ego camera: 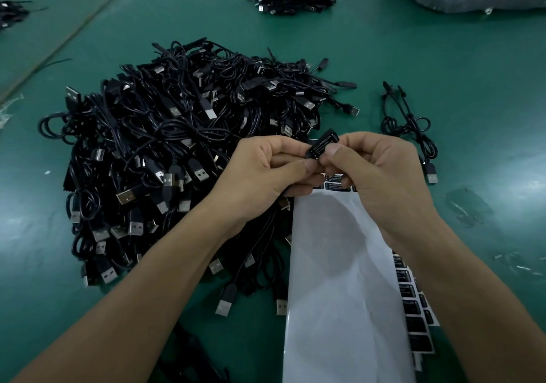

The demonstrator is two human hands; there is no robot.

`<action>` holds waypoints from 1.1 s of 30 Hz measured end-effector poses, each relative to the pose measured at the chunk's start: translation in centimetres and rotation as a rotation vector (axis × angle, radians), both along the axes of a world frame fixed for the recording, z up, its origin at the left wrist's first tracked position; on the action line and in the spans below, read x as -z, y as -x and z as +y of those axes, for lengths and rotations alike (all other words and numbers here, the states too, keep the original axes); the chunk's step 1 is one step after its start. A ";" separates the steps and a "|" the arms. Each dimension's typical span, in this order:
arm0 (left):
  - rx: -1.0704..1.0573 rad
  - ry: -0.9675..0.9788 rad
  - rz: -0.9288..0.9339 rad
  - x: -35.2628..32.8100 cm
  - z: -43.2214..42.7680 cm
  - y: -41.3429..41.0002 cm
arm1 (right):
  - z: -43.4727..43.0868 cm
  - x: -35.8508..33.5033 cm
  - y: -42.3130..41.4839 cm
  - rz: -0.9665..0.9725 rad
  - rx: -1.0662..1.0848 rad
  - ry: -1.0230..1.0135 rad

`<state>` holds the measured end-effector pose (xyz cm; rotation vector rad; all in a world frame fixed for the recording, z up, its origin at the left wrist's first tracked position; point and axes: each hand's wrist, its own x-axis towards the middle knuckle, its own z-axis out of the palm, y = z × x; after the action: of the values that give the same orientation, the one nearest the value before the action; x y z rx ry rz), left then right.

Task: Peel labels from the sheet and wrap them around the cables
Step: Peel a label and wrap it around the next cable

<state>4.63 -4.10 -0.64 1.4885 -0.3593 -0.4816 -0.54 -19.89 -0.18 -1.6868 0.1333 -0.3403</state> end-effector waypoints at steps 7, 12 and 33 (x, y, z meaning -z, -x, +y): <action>-0.028 -0.003 0.004 0.0 -0.1 0.1 | -0.1 0.0 0.1 0.002 -0.008 -0.003; -0.047 0.000 0.009 -0.2 -0.1 0.2 | 0.0 0.0 0.1 -0.012 0.004 -0.002; -0.057 -0.040 -0.002 -0.1 -0.2 0.1 | 0.3 0.0 0.1 0.022 0.030 -0.014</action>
<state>4.55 -4.27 -0.52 1.5334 -0.3095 -0.4446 -0.60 -19.63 -0.21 -1.6766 0.1773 -0.3431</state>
